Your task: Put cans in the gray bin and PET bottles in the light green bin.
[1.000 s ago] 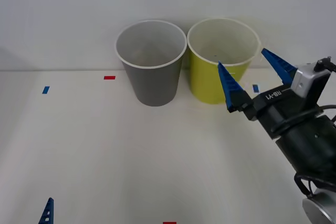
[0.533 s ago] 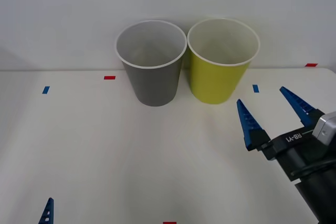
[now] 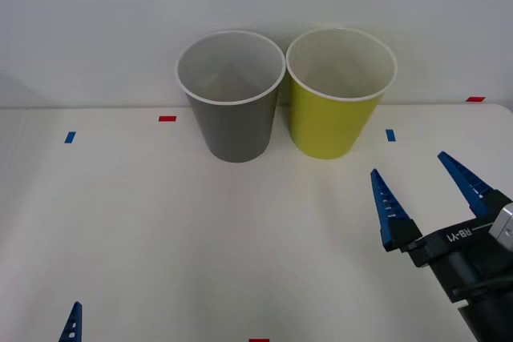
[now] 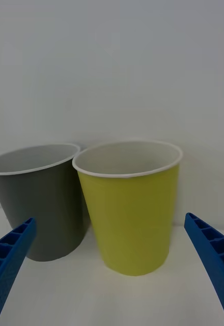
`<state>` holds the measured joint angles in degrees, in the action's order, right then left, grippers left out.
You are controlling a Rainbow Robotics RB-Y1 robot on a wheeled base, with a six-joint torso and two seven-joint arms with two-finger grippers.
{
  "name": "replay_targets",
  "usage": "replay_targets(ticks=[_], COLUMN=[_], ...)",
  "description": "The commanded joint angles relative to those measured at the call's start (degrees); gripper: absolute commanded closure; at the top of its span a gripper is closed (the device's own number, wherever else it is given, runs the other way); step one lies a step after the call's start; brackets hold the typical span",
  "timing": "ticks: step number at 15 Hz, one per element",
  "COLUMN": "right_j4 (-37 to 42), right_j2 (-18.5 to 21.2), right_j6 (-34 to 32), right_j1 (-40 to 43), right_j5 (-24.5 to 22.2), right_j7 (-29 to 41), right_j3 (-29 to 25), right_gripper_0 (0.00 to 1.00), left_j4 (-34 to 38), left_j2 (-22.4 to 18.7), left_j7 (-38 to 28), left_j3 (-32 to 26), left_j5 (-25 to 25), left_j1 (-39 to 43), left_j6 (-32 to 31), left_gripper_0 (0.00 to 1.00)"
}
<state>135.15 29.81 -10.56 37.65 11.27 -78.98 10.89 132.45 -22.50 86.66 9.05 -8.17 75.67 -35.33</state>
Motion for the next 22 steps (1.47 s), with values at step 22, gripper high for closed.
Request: replay_targets(ticks=[22], right_j4=[-3.40], right_j2=[1.22], right_j6=[-20.11], right_j1=[26.59], right_j5=[-0.46], right_j7=[-2.14], right_j3=[0.19], right_gripper_0=[0.00], left_j4=[0.00], left_j2=[0.00], left_j7=[0.00], left_j3=[0.00], left_j5=[0.00], left_j1=[0.00], left_j6=[0.00], left_gripper_0=[0.00])
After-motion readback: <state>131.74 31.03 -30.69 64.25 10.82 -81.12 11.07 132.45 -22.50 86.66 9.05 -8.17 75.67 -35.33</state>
